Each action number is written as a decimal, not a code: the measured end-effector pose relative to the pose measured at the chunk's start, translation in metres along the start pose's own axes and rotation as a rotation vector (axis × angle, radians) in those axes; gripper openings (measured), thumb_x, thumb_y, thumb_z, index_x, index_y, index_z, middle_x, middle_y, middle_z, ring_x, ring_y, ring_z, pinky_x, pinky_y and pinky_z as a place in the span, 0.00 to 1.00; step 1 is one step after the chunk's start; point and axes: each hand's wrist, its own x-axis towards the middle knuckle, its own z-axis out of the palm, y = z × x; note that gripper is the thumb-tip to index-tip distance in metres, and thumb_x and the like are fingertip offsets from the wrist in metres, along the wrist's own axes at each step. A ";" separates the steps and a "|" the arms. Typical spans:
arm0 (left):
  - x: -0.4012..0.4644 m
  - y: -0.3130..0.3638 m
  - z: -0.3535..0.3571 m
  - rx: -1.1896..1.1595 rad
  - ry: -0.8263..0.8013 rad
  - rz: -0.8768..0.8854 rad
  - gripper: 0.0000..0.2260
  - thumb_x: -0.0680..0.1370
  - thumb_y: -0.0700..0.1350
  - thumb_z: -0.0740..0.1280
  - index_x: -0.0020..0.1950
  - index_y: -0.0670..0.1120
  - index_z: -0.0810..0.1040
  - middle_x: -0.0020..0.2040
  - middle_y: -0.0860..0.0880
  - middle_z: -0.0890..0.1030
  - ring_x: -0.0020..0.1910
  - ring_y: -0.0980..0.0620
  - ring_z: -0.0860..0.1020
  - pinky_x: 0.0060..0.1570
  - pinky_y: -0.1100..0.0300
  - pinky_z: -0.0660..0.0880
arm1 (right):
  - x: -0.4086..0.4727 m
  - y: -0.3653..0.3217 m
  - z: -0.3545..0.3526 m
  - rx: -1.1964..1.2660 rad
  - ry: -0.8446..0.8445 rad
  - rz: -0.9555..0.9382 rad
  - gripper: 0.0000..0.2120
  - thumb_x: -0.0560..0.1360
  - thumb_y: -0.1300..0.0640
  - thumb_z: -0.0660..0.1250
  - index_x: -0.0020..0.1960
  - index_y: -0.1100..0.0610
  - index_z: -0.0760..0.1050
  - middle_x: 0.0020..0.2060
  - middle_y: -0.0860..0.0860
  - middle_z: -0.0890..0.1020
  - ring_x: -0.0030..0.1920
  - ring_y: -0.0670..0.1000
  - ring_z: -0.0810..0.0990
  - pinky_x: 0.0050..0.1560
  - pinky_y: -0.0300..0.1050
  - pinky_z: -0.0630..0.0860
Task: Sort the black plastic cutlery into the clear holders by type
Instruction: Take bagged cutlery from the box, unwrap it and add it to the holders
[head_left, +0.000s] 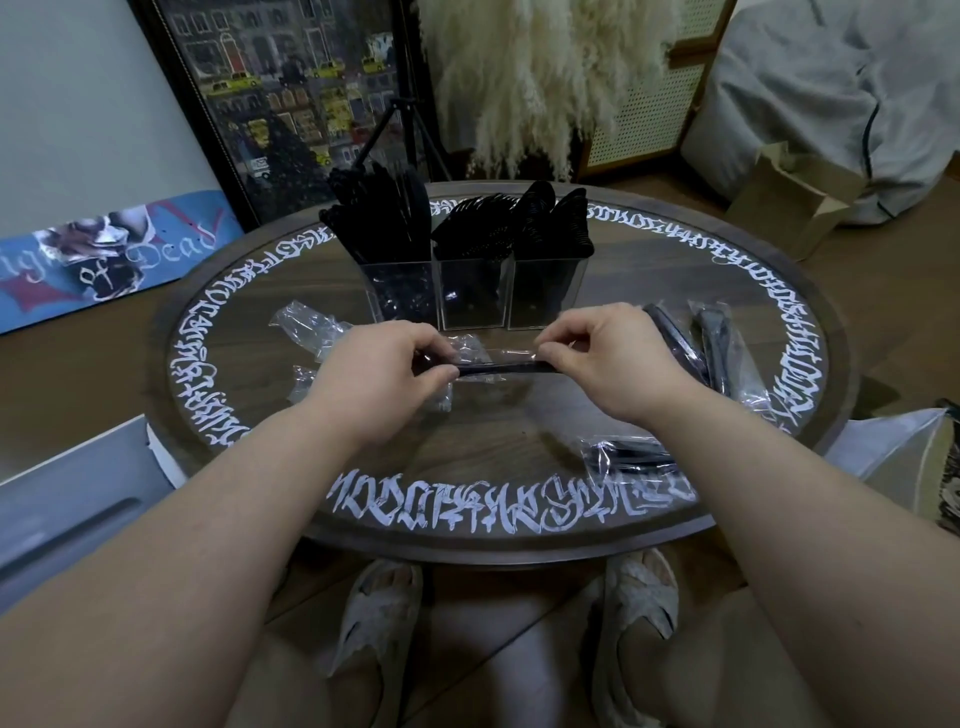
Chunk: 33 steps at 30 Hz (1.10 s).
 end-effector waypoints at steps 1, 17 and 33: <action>0.000 -0.001 0.000 -0.011 -0.013 -0.005 0.04 0.75 0.51 0.70 0.48 0.53 0.81 0.45 0.57 0.81 0.48 0.56 0.78 0.51 0.57 0.75 | 0.000 0.000 0.001 -0.032 0.006 -0.017 0.04 0.75 0.56 0.69 0.45 0.53 0.83 0.38 0.45 0.81 0.41 0.44 0.78 0.47 0.39 0.74; 0.000 -0.001 -0.003 -0.144 -0.132 -0.014 0.09 0.77 0.51 0.68 0.57 0.55 0.77 0.41 0.58 0.79 0.38 0.67 0.74 0.40 0.69 0.69 | -0.002 -0.019 0.020 0.071 0.182 -0.164 0.03 0.75 0.60 0.68 0.44 0.55 0.80 0.37 0.42 0.79 0.41 0.43 0.77 0.45 0.33 0.73; 0.004 -0.001 0.000 -0.041 -0.080 -0.012 0.11 0.82 0.51 0.58 0.54 0.47 0.77 0.50 0.49 0.76 0.50 0.50 0.74 0.49 0.57 0.69 | 0.001 -0.029 0.019 0.725 0.167 0.197 0.06 0.79 0.60 0.62 0.44 0.55 0.75 0.42 0.51 0.82 0.37 0.46 0.81 0.42 0.43 0.79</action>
